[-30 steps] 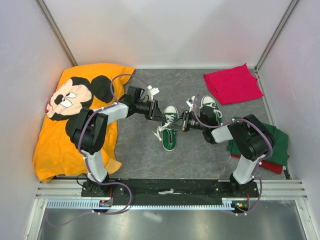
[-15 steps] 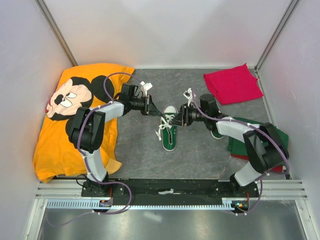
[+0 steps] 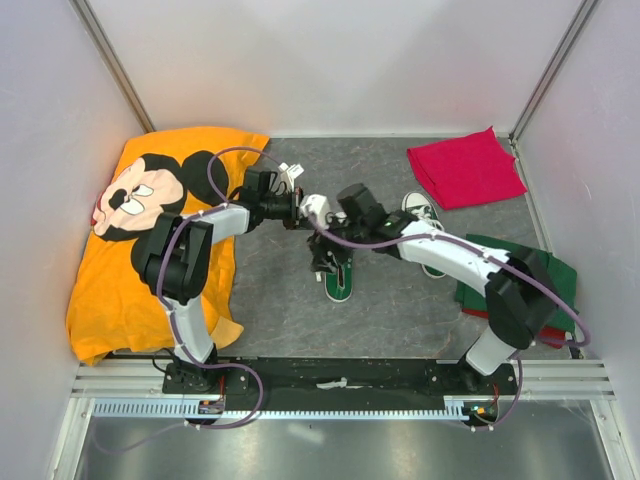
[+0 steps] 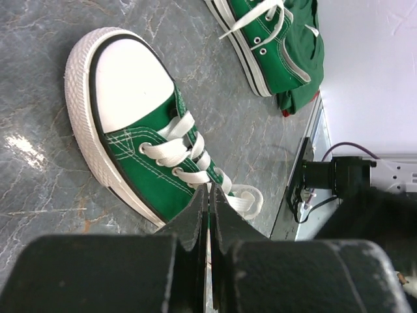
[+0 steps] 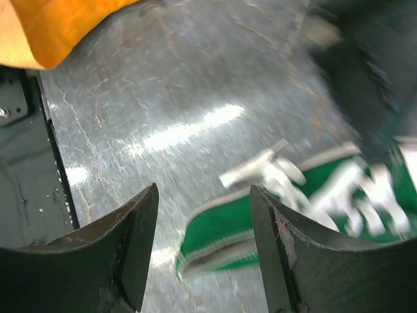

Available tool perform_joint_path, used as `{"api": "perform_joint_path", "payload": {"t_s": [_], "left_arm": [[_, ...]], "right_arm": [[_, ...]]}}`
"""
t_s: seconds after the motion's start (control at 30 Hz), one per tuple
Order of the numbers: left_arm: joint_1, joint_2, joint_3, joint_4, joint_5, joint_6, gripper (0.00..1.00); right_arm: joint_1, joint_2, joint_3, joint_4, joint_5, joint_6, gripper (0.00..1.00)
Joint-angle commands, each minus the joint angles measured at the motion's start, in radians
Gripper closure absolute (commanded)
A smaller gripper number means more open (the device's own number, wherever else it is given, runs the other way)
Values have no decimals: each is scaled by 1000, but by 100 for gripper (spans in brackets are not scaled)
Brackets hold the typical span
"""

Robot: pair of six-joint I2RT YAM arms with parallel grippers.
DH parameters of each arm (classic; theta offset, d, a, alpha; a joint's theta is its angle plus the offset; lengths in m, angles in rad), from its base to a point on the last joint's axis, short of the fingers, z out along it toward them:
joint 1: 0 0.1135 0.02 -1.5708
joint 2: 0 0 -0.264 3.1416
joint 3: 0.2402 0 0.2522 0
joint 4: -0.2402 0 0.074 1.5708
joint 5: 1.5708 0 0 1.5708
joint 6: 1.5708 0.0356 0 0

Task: Tie the shoes

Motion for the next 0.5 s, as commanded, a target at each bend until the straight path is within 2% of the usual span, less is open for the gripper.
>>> {"api": "perform_joint_path", "payload": {"t_s": [0.0, 0.2, 0.47], "left_arm": [[1, 31, 14, 61, -3, -50, 98], [3, 62, 45, 58, 4, -48, 98], [3, 71, 53, 60, 12, -33, 98]], "right_arm": [[93, 86, 73, -48, 140, -108, 33], [181, 168, 21, 51, 266, -172, 30], [208, 234, -11, 108, 424, -180, 28]]}}
